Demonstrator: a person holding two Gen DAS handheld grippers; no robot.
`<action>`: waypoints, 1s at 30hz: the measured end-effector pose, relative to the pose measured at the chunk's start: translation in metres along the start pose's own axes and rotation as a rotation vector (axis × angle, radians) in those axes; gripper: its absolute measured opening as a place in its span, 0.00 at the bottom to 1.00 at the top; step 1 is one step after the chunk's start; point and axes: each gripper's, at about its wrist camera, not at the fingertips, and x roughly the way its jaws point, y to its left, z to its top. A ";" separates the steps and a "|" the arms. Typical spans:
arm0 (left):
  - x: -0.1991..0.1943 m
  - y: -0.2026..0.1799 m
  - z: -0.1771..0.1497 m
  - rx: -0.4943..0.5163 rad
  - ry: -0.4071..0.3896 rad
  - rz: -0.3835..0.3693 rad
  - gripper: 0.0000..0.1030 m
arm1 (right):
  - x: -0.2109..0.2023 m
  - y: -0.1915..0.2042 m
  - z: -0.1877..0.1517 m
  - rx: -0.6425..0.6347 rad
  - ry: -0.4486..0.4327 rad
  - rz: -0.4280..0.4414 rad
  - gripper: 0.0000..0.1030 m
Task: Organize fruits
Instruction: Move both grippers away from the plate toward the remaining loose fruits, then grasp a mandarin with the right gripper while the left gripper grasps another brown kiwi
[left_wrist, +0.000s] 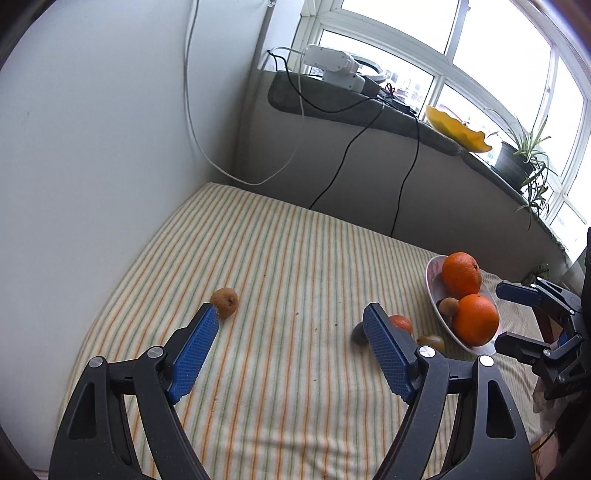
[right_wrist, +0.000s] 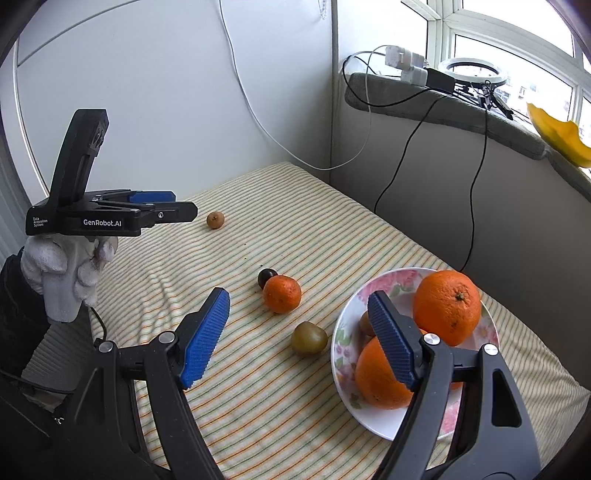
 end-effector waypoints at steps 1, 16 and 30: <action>0.001 0.004 -0.001 -0.006 0.001 0.006 0.78 | 0.004 0.002 0.001 -0.008 0.008 0.002 0.78; 0.027 0.037 0.000 -0.054 0.039 0.017 0.66 | 0.063 0.011 0.015 -0.074 0.130 0.053 0.66; 0.052 0.048 0.003 -0.061 0.091 0.016 0.57 | 0.107 0.016 0.012 -0.135 0.219 0.043 0.58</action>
